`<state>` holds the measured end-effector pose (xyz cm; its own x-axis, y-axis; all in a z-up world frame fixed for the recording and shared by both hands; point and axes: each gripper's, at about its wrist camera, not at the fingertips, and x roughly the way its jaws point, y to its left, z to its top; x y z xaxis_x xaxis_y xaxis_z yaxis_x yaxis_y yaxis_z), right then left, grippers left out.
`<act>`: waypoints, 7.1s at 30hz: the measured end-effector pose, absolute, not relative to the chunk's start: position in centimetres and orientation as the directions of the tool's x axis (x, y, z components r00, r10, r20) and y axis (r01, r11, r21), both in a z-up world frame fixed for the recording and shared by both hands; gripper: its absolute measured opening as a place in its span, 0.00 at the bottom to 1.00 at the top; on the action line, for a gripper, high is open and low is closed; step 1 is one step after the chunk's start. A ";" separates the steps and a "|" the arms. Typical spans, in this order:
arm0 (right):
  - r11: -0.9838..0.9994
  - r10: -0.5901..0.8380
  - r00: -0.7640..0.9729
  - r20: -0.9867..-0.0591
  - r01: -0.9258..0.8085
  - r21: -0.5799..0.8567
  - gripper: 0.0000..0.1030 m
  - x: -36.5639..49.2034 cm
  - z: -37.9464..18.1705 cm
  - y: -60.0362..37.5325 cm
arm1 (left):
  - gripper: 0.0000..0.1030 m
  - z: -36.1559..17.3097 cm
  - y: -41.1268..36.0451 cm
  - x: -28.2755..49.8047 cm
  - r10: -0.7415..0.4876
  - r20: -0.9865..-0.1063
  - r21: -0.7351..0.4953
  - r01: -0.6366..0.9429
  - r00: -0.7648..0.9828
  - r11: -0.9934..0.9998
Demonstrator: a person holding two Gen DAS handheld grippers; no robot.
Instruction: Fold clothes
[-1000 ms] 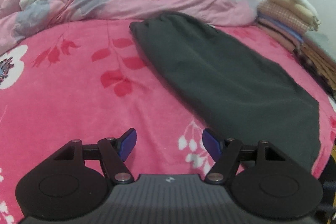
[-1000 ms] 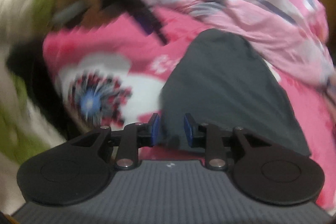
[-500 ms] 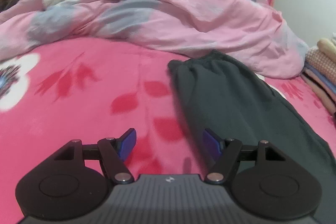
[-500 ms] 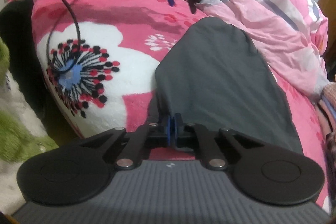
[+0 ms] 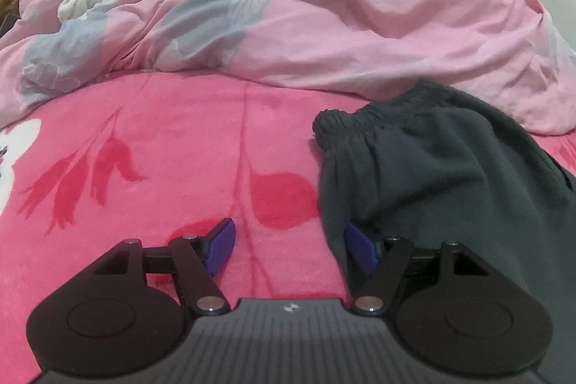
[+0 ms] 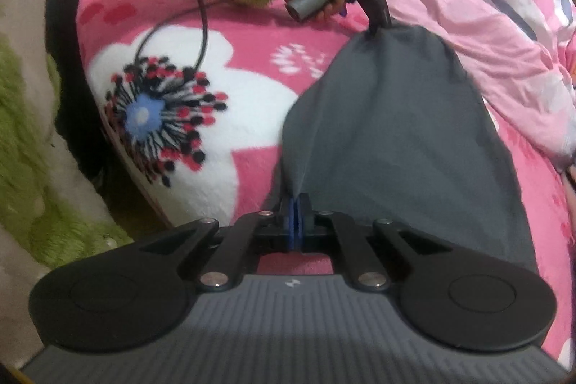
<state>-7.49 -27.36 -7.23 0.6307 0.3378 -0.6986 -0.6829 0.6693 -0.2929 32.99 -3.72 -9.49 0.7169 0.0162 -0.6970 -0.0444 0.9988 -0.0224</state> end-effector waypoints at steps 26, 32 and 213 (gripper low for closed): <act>0.795 0.404 0.682 -0.610 -0.591 -0.134 0.04 -6.3 -5.5 -29.2 | 0.78 -4.8 -4.3 12.3 -0.180 -0.635 0.025 0.253 0.751 0.967; 0.773 0.618 0.653 -0.437 -0.404 0.488 0.04 -2.8 -3.6 -36.9 | 0.78 -3.9 -6.0 10.1 -0.243 -0.573 0.091 0.356 0.783 0.930; 0.771 0.355 0.794 -0.493 -0.547 -0.326 0.04 -7.1 -8.0 -27.8 | 0.69 -5.9 -25.1 11.9 -0.476 -0.849 0.053 0.932 0.231 0.358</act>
